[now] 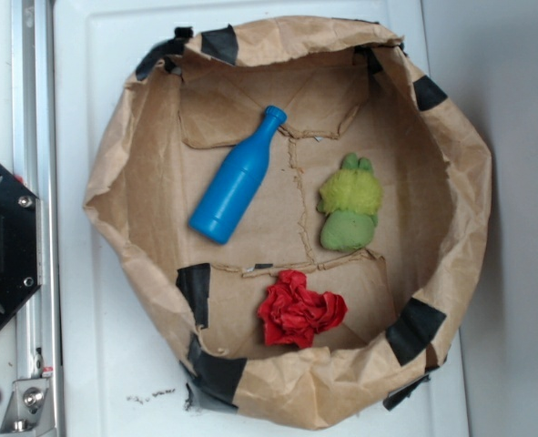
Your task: Grab the red paper.
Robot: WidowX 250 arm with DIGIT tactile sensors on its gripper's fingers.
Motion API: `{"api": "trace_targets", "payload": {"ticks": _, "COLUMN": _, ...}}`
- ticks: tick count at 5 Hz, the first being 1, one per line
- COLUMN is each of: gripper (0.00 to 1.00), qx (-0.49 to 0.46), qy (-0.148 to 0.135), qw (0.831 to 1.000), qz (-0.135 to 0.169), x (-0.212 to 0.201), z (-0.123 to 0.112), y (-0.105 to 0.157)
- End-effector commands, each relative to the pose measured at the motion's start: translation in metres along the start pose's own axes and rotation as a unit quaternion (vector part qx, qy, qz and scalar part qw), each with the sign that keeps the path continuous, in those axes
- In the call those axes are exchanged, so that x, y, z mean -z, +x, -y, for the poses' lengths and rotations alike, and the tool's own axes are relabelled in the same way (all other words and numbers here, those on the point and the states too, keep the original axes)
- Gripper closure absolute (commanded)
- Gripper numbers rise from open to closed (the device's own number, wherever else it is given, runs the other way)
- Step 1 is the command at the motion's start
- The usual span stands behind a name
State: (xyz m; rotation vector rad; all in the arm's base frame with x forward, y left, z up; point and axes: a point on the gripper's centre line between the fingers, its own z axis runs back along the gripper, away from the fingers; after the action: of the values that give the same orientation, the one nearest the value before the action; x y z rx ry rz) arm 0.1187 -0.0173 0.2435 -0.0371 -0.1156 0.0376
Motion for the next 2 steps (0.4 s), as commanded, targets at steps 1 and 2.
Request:
{"api": "trace_targets", "payload": {"ticks": 1, "gripper": 0.0, "qx": 0.0, "qy": 0.0, "qw": 1.0, "qz": 0.0, "x": 0.0, "z": 0.0, "y": 0.0}}
{"api": "trace_targets", "payload": {"ticks": 2, "gripper": 0.0, "qx": 0.015, "qy": 0.007, "qw": 1.0, "qz": 0.011, "x": 0.012, "z": 0.0, "y": 0.029}}
